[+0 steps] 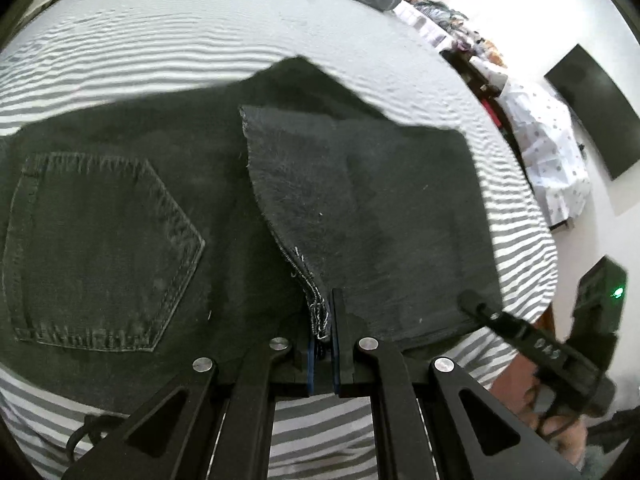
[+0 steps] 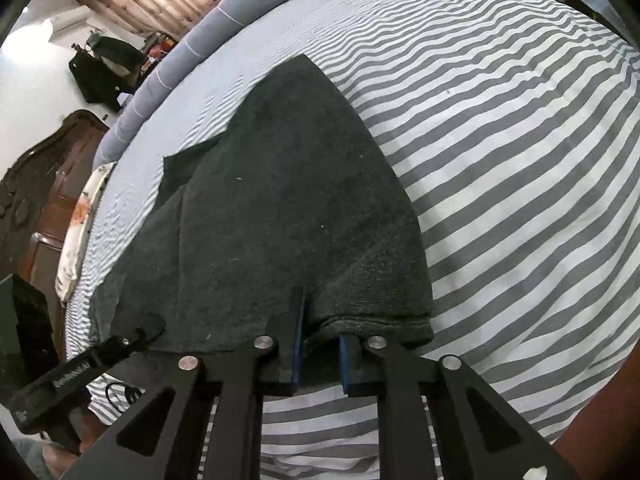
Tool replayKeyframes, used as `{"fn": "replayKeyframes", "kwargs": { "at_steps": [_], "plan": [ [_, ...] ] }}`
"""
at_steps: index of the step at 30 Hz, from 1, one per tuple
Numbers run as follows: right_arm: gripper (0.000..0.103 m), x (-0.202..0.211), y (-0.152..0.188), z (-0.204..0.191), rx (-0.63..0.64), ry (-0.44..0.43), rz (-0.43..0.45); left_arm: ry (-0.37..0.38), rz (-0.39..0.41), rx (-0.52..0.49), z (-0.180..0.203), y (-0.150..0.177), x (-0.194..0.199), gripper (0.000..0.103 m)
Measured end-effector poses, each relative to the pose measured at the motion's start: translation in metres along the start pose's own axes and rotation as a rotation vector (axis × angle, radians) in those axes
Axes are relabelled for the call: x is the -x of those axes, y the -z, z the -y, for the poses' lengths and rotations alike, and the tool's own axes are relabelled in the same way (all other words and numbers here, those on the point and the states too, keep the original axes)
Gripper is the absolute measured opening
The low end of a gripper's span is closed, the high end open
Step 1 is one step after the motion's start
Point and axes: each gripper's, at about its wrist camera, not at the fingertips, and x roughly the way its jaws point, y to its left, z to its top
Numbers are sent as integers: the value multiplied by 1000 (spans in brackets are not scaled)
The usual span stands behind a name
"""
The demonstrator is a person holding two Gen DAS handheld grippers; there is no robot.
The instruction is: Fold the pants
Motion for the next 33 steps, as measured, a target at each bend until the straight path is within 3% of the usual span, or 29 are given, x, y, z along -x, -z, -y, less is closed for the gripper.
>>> {"fn": "replayKeyframes", "kwargs": {
  "at_steps": [3, 11, 14, 19, 22, 28, 31, 33],
  "plan": [
    [24, 2, 0, 4, -10, 25, -1, -14, -1, -10, 1, 2, -6, 6],
    [27, 2, 0, 11, -2, 74, -15, -29, 1, -24, 2, 4, -12, 6],
    [30, 1, -2, 6, 23, 89, -36, -74, 17, -81, 13, 5, -11, 6],
    [53, 9, 4, 1, 49, 80, -81, -146, 112, -229, 36, 11, 7, 11],
    [58, 18, 12, -2, 91, 103, -106, -184, 142, -299, 43, 14, 13, 14],
    [58, 46, 22, -7, 160, 84, -151, -202, 57, -174, 22, 11, 3, 19],
    [57, 63, 14, -15, 216, 90, -95, -237, 78, -165, 16, 10, 11, 19],
    [57, 71, 0, -23, 263, 111, -18, -242, 137, -150, 15, 8, 23, 19]
  ]
}}
